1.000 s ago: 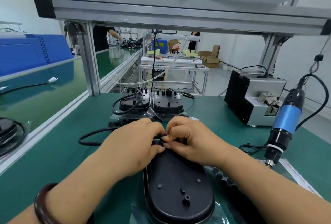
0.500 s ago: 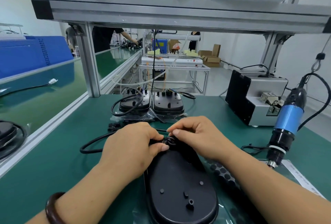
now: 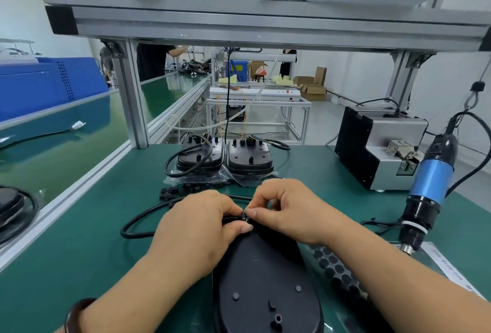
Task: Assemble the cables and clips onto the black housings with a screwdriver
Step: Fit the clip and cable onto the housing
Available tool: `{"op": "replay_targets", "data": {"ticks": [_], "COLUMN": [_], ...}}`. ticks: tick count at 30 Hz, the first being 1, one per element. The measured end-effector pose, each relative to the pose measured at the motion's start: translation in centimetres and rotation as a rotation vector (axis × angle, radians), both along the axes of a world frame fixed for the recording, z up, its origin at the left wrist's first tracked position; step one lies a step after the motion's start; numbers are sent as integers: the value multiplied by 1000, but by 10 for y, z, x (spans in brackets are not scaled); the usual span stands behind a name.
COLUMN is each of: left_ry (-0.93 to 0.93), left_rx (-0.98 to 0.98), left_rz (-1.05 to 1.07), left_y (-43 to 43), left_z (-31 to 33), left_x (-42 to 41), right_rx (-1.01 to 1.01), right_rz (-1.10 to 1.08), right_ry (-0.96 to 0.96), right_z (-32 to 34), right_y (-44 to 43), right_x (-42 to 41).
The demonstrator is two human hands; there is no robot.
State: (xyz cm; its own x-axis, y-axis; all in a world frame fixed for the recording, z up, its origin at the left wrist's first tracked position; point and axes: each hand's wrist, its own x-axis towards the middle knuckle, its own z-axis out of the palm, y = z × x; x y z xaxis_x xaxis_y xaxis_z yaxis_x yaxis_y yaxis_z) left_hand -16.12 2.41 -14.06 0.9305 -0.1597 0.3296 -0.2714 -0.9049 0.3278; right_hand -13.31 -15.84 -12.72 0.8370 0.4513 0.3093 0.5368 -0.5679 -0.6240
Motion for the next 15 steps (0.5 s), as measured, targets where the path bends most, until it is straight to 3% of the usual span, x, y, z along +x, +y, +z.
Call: {"op": "replay_targets", "data": {"ticks": [8,15], "left_ry": [126,138], "left_rx": [-242,-299], "left_rz": [-110,-182], "left_y": [7,10], "left_z": [-4,-8], "left_x": [10,17], "right_rx": [31,-18], "right_rz": [-12,-13], "right_ry": [37,36], "right_z": [-3,2], "right_y": [4,5], "right_x": [1,-3]}}
